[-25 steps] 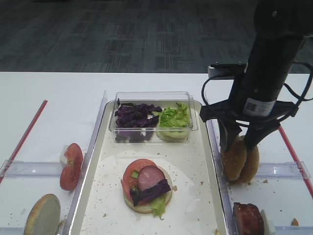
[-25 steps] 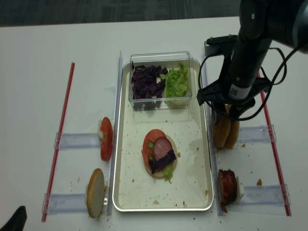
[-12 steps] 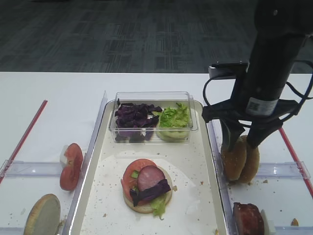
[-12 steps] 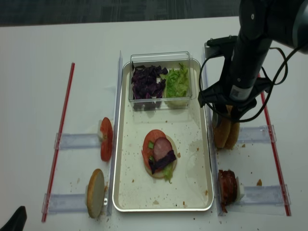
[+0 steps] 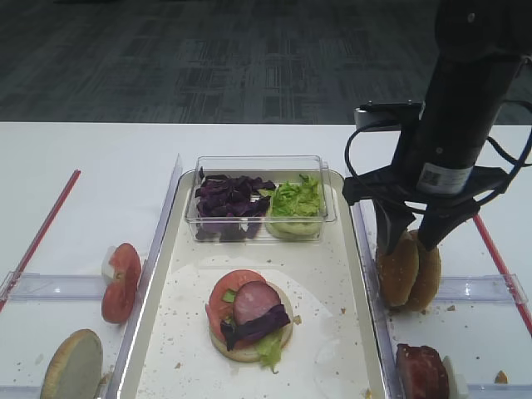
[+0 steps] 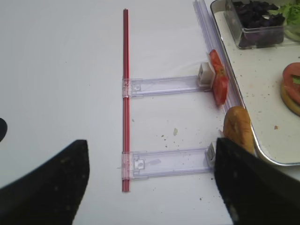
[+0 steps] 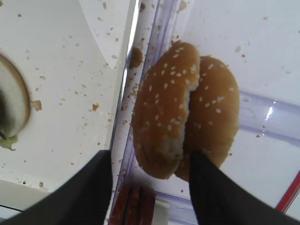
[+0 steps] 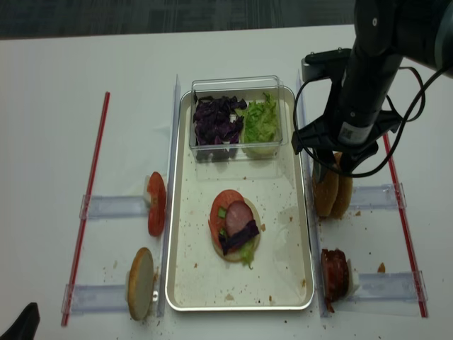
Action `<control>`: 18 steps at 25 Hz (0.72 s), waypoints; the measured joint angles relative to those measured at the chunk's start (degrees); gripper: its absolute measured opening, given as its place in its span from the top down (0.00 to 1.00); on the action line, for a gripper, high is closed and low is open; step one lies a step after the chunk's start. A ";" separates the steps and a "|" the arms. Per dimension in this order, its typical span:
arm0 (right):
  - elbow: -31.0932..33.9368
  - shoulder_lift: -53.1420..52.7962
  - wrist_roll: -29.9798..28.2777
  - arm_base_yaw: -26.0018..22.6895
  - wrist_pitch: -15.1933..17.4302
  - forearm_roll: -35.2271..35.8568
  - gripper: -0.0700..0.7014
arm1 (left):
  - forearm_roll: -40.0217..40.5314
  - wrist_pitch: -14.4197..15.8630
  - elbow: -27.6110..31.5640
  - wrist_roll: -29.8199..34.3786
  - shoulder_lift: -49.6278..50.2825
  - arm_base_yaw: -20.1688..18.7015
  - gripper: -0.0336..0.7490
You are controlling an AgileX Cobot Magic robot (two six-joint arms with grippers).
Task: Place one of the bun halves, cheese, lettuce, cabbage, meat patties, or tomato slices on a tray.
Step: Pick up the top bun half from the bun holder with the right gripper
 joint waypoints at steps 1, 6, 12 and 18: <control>0.00 0.00 0.00 0.00 -0.11 0.00 0.38 | 0.00 0.00 0.00 0.00 0.00 0.00 0.31; 0.00 0.00 -0.13 0.00 -0.55 0.03 0.38 | 0.00 0.00 0.00 0.00 0.00 0.00 0.31; 0.00 0.25 -1.05 0.00 -0.76 0.88 0.38 | 0.00 0.00 0.00 0.00 0.00 0.00 0.31; 0.00 1.26 -2.76 0.00 -1.37 2.79 0.39 | 0.00 0.00 0.00 0.00 0.00 0.00 0.31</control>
